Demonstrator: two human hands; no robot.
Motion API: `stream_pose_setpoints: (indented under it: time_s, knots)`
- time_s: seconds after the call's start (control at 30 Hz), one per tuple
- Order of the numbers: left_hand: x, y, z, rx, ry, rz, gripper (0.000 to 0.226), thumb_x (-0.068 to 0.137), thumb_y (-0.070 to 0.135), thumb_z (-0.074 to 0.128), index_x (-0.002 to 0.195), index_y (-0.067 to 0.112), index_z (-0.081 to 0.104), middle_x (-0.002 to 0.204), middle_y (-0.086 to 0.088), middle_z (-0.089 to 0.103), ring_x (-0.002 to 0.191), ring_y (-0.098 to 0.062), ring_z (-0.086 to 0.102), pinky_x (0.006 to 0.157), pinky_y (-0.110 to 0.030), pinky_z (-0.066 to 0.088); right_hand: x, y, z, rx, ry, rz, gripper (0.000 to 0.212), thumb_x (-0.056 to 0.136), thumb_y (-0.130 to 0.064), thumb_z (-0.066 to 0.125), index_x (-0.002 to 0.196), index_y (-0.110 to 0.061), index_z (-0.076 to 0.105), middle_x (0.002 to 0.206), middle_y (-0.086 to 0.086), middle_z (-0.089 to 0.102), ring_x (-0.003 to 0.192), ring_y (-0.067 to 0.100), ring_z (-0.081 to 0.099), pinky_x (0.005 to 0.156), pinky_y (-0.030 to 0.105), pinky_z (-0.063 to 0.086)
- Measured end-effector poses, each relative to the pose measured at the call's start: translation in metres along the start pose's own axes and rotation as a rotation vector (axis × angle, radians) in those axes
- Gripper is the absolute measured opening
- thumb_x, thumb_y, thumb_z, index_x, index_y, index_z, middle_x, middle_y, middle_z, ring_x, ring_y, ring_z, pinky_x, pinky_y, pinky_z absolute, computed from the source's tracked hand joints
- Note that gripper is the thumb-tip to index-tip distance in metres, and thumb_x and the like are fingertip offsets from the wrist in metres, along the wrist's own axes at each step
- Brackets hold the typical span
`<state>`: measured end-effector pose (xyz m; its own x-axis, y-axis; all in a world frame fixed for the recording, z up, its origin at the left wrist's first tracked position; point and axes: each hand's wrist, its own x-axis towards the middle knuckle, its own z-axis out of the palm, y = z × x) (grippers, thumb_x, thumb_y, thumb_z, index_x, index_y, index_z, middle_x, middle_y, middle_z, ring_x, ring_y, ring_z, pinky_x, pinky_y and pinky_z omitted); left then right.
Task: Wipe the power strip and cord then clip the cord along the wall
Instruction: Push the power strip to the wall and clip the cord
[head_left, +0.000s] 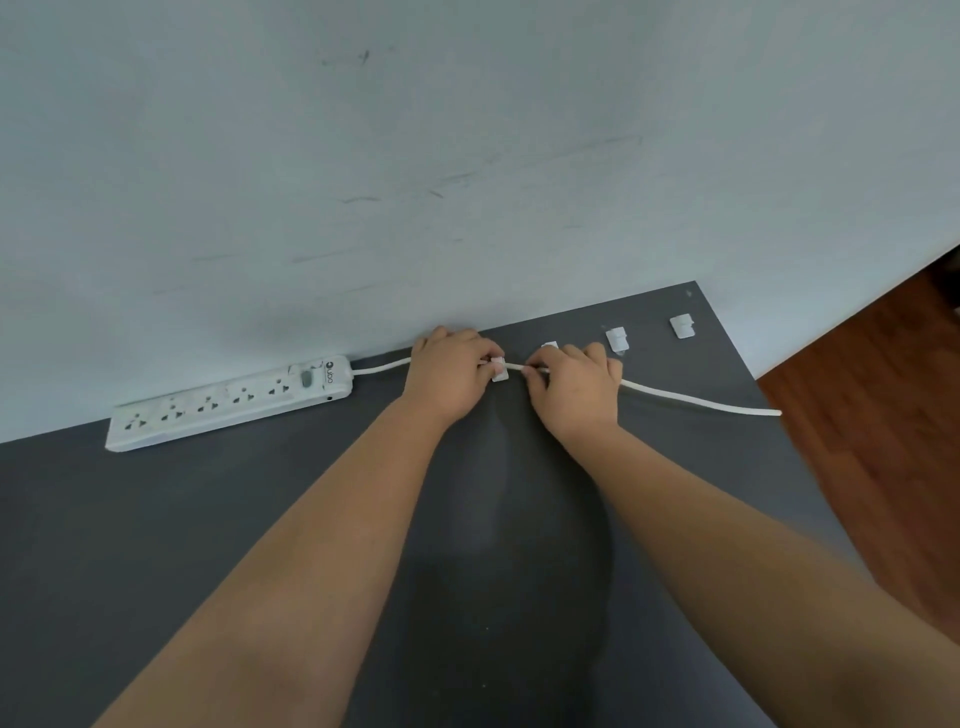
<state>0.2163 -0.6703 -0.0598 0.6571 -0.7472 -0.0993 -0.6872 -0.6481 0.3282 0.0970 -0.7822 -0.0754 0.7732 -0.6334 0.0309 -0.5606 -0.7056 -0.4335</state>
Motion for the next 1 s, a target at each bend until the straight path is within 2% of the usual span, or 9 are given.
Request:
stream_pose_setpoints:
  time_s: [0.1,0.23,0.33,0.47,0.53,0.6,0.7,0.8,1.0]
  knots:
    - [-0.007,-0.003,0.007,-0.044,0.037,0.018,0.025,0.092,0.033,0.054,0.115,0.031,0.065,0.112,0.007,0.06,0.109,-0.022,0.048,0.091,-0.037,0.036,-0.001,0.001,0.0,0.02,0.007,-0.002,0.018,0.091,-0.037,0.054,0.098,-0.025,0.067,0.092,-0.002,0.067,0.097,0.026,0.049,0.081,0.035,0.027]
    - [-0.021,-0.007,0.02,-0.225,0.091,0.027,0.035,0.092,0.011,0.055,0.125,0.02,0.061,0.11,-0.003,0.059,0.103,-0.024,0.054,0.09,-0.035,0.045,-0.003,0.017,-0.009,0.012,-0.006,-0.032,0.022,0.089,-0.032,0.059,0.103,-0.016,0.066,0.098,0.008,0.064,0.097,0.032,0.054,0.084,0.04,0.039]
    - [-0.022,-0.006,0.025,-0.248,0.127,0.018,0.037,0.092,0.006,0.053,0.126,0.017,0.06,0.109,-0.005,0.058,0.103,-0.025,0.054,0.089,-0.032,0.046,-0.004,0.038,-0.021,-0.004,0.011,0.024,0.022,0.09,-0.031,0.058,0.106,-0.017,0.065,0.1,0.009,0.063,0.098,0.033,0.053,0.085,0.041,0.041]
    - [-0.017,0.005,0.024,-0.301,0.175,-0.068,0.034,0.095,0.015,0.049,0.127,0.013,0.06,0.113,-0.005,0.058,0.107,-0.027,0.051,0.099,-0.032,0.039,-0.003,0.053,-0.029,0.022,0.015,0.069,0.021,0.092,-0.028,0.056,0.107,-0.017,0.067,0.099,0.009,0.065,0.098,0.033,0.053,0.085,0.039,0.039]
    - [-0.011,0.019,0.021,-0.292,0.175,-0.064,0.033,0.096,0.022,0.051,0.125,0.013,0.061,0.113,-0.007,0.06,0.108,-0.027,0.051,0.109,-0.039,0.029,0.0,0.052,-0.029,0.036,0.003,0.081,0.022,0.093,-0.028,0.055,0.108,-0.018,0.067,0.1,0.009,0.065,0.1,0.033,0.053,0.086,0.039,0.039]
    - [-0.001,0.036,0.019,-0.268,0.147,-0.023,0.032,0.095,0.027,0.054,0.123,0.015,0.063,0.113,-0.008,0.062,0.107,-0.026,0.053,0.112,-0.041,0.018,0.003,0.051,-0.03,0.04,-0.003,0.102,0.023,0.093,-0.029,0.054,0.109,-0.019,0.067,0.101,0.009,0.065,0.101,0.032,0.052,0.086,0.038,0.038]
    - [0.016,0.054,0.021,-0.205,0.044,0.017,0.031,0.094,0.031,0.053,0.12,0.019,0.065,0.114,-0.008,0.064,0.108,-0.029,0.054,0.105,-0.042,0.03,0.005,0.05,-0.03,0.031,-0.007,0.116,0.024,0.093,-0.03,0.055,0.111,-0.02,0.068,0.102,0.008,0.065,0.102,0.031,0.052,0.086,0.038,0.038]
    - [0.027,0.058,0.021,-0.216,-0.043,-0.012,0.026,0.094,0.031,0.052,0.113,0.022,0.068,0.111,-0.006,0.062,0.105,-0.031,0.051,0.088,-0.039,0.044,0.007,0.051,-0.03,0.027,-0.017,0.126,0.025,0.092,-0.031,0.055,0.109,-0.02,0.069,0.102,0.008,0.064,0.101,0.031,0.053,0.086,0.039,0.04]
    - [0.032,0.058,0.022,-0.201,-0.024,0.012,0.021,0.094,0.026,0.051,0.098,0.019,0.07,0.103,-0.002,0.062,0.1,-0.028,0.052,0.083,-0.037,0.045,0.012,0.052,-0.028,0.037,-0.022,0.129,0.023,0.092,-0.031,0.056,0.104,-0.019,0.072,0.1,0.008,0.058,0.094,0.03,0.056,0.082,0.038,0.042]
